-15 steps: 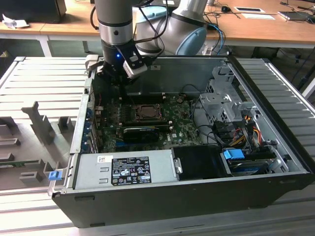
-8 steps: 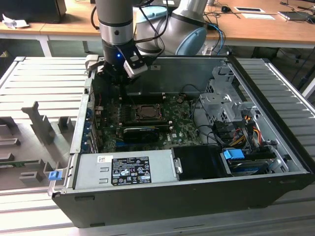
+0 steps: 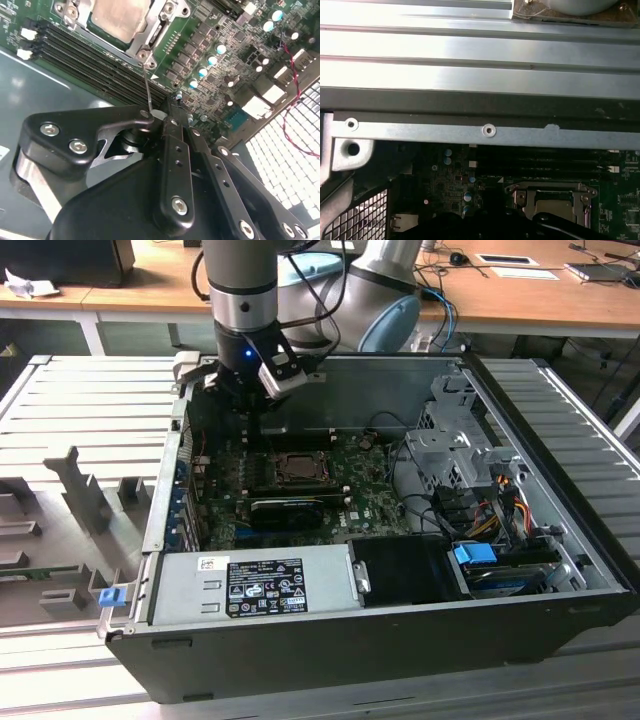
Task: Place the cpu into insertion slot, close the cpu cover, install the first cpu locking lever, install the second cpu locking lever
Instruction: 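Install the first cpu locking lever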
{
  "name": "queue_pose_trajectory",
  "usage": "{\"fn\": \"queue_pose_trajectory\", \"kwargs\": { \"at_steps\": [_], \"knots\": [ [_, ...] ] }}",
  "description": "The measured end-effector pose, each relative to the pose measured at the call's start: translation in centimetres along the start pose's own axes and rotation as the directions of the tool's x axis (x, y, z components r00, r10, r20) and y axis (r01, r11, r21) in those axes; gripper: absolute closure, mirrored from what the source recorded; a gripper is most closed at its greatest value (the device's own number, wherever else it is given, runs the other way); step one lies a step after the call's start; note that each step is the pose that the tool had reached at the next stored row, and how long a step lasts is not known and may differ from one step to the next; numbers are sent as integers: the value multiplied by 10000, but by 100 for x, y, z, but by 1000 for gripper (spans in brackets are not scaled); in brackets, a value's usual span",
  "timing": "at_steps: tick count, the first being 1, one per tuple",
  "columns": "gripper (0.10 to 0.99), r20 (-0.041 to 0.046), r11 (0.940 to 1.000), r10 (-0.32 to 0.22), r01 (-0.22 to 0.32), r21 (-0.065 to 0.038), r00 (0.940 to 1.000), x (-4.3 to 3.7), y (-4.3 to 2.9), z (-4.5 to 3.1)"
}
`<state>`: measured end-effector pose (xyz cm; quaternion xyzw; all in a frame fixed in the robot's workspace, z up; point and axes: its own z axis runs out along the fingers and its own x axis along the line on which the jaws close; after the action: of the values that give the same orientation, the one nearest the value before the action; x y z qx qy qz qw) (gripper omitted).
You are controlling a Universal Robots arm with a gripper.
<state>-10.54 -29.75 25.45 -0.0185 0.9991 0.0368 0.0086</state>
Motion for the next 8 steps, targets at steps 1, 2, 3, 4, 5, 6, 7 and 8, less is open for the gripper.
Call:
{"fn": "queue_pose_trajectory", "kwargs": {
  "at_steps": [1,2,3,4,5,6,7,8],
  "knots": [
    [980,1,10000,0,0,0,10000,-21,-1,1],
    [980,0,10000,0,0,0,10000,-34,-1,1],
    [980,0,10000,0,0,0,10000,-46,-2,2],
    [980,0,10000,0,0,0,10000,-56,-2,2],
    [980,1,10000,-1,1,0,10000,-70,-3,2],
    [980,0,10000,-1,1,0,10000,-101,-4,3],
    [980,0,10000,-1,1,0,10000,-118,-5,3],
    [980,0,10000,1,-1,0,10000,-133,-5,3]
  ]
}}
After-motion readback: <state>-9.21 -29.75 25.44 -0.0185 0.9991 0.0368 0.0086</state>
